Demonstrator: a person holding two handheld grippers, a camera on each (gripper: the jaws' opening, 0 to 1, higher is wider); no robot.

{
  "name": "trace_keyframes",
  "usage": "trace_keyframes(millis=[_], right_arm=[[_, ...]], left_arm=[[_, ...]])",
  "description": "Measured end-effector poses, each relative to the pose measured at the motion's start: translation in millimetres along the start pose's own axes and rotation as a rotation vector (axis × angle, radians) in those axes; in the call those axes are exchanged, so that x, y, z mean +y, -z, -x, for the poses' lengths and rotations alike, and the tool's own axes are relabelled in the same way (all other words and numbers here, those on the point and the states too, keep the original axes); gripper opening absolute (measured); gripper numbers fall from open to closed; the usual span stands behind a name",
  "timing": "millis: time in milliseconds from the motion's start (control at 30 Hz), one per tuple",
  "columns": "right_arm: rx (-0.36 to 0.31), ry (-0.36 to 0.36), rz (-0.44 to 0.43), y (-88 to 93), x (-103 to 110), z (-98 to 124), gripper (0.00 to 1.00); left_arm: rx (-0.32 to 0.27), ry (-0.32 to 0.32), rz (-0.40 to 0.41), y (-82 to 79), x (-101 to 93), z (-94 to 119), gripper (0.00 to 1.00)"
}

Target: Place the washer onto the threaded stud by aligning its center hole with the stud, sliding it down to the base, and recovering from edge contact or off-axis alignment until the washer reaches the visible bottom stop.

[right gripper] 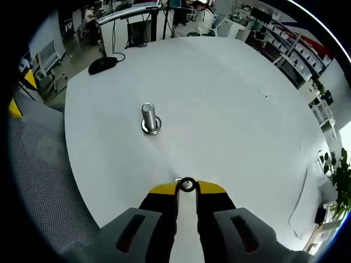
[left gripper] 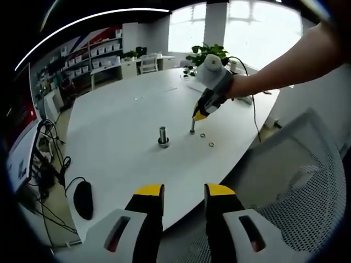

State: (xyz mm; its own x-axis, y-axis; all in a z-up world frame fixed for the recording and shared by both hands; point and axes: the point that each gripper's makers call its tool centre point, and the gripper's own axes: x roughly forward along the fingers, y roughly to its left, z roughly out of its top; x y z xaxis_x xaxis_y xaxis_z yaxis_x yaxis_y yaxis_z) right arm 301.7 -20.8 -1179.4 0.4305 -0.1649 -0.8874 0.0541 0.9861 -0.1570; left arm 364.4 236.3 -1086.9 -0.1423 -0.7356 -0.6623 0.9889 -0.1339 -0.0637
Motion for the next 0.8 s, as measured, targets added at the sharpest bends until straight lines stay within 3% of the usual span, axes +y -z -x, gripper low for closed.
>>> trace_keyframes(millis=[800], right_arm=[[0.049, -0.045, 0.039, 1.6, 2.6, -6.9, 0.14]], left_arm=[[-0.003, -0.009, 0.012, -0.6, 2.9, -1.4, 0.27]])
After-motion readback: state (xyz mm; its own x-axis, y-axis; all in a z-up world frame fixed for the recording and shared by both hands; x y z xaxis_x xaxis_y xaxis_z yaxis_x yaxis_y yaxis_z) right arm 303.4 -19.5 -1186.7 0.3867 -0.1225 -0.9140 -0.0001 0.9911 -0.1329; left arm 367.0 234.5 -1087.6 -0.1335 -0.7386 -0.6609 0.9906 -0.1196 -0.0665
